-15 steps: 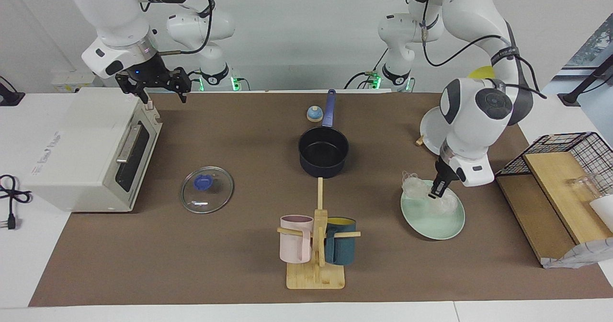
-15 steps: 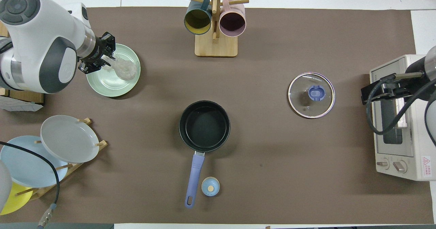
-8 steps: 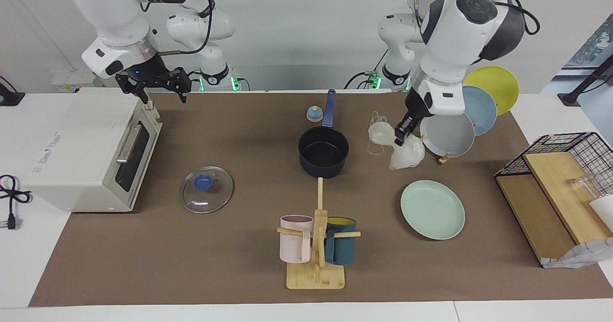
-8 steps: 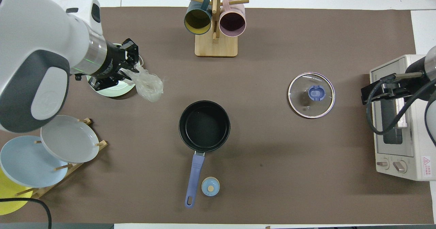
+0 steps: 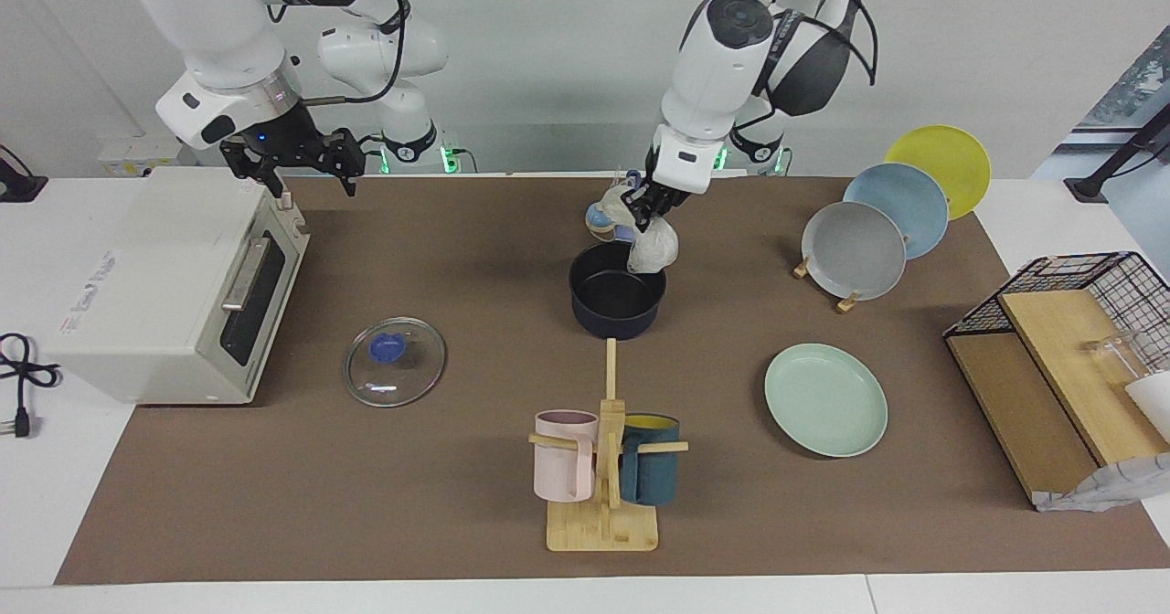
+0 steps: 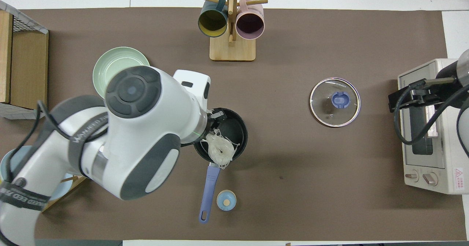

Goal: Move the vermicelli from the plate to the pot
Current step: 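Carry the vermicelli over the black saucepan and release it inside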

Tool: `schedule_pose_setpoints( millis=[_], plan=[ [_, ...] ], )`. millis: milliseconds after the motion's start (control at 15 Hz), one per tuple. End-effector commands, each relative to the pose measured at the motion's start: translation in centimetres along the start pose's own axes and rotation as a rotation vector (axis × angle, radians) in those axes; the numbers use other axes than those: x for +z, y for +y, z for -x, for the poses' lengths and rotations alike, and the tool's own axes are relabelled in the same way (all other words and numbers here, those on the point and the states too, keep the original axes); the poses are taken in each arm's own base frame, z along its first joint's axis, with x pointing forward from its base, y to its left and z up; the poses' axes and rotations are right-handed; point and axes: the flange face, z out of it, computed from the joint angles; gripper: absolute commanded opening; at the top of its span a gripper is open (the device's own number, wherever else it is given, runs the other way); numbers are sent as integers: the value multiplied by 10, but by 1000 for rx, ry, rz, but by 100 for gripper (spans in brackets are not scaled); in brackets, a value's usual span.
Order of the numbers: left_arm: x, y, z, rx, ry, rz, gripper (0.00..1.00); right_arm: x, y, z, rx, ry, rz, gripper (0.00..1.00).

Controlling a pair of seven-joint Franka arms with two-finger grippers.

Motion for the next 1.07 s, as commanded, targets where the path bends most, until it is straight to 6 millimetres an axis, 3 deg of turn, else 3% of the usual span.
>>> schedule_pose_setpoints(
  millis=[0, 533, 1000],
  plan=[
    [38, -9, 6, 17, -2, 15, 0, -2, 2, 4, 13, 2, -15, 100],
    [111, -7, -12, 8, -20, 40, 0, -2, 2, 4, 11, 2, -15, 100],
    [148, -19, -24, 50, -12, 56, 0, -2, 2, 4, 12, 2, -15, 100]
  ],
)
